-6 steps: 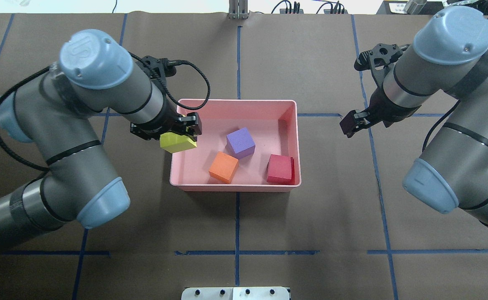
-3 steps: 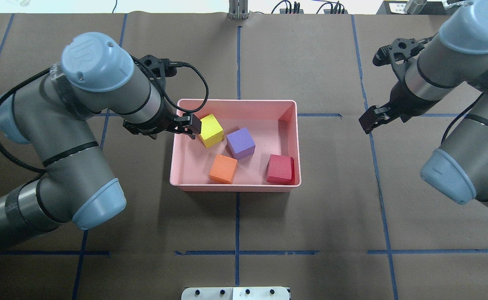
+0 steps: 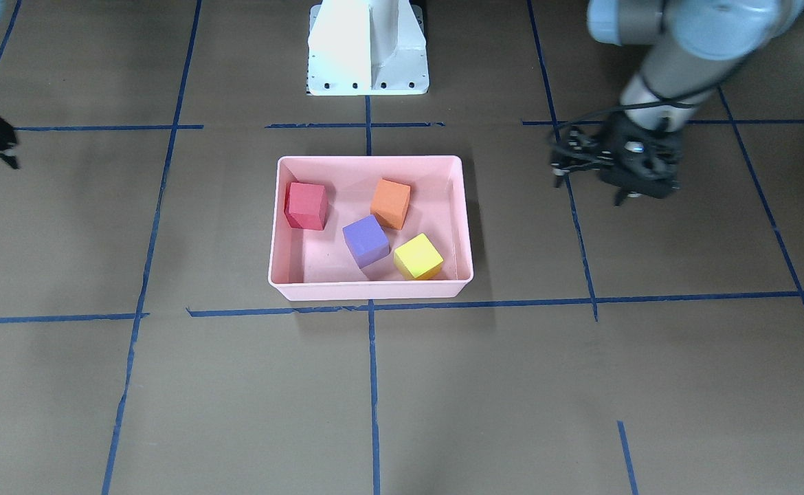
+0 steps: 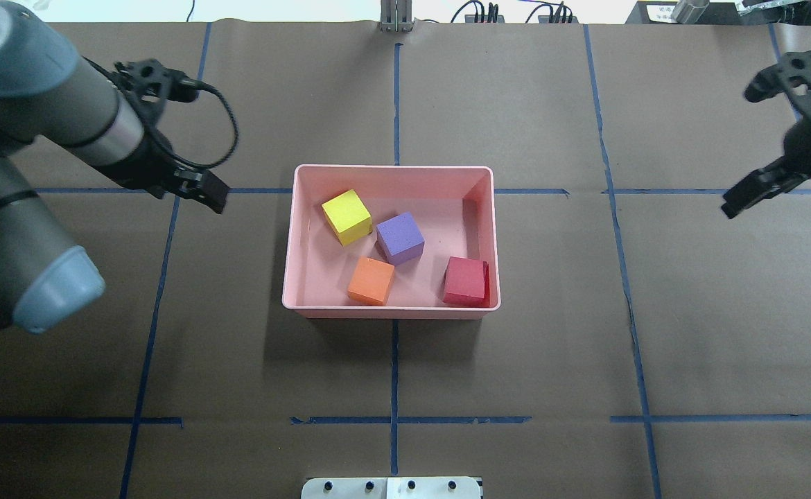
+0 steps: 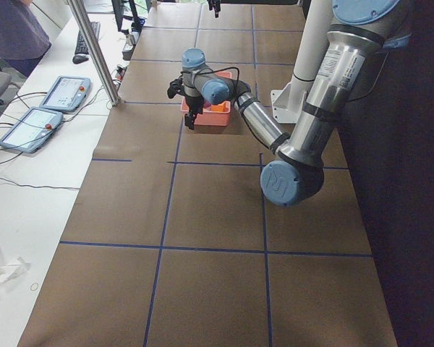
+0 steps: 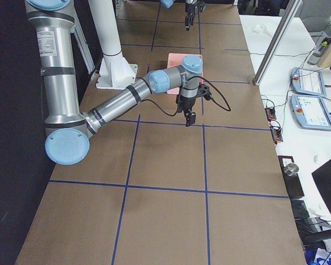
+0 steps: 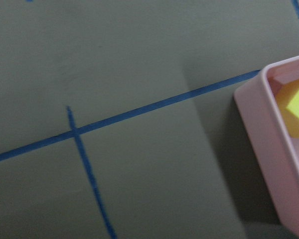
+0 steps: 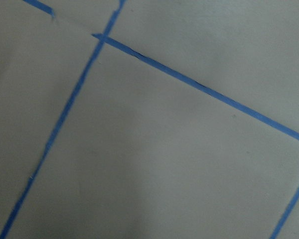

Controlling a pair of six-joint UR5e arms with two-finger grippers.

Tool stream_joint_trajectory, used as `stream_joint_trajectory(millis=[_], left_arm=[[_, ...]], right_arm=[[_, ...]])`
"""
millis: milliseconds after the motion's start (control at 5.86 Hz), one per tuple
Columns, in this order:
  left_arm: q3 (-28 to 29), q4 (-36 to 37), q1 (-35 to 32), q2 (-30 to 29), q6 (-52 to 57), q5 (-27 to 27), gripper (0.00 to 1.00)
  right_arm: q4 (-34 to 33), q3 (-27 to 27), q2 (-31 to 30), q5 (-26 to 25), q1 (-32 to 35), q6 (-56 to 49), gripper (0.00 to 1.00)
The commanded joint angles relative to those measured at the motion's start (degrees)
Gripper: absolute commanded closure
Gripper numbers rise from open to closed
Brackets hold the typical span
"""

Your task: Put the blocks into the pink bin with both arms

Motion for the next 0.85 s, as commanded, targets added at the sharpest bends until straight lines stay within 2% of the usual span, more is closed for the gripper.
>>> stream_joint_trajectory(millis=[0, 171, 341, 512, 682], left_arm=[[1.3, 0.1, -13.2, 10.1, 19.4, -7.0, 0.00], [4.5, -0.8, -19.9, 15.5, 23.2, -10.9, 0.00], [9.7, -0.7, -26.4, 18.2, 33.0, -11.3, 0.00], [11.9, -0.6, -32.3, 20.8, 33.6, -11.3, 0.00], [11.2, -0.8, -34.0, 24.3, 33.0, -10.7, 0.00]], right_arm=[[-0.1, -1.6, -10.3, 2.3, 13.4, -11.5, 0.00], [0.0, -5.0, -13.5, 2.5, 18.8, -11.6, 0.00], [0.0, -6.3, -13.7, 2.8, 20.3, -11.4, 0.00], [0.0, -6.5, -13.7, 4.0, 20.3, -10.9, 0.00], [0.0, -6.4, -13.6, 4.0, 20.2, -10.9, 0.00]])
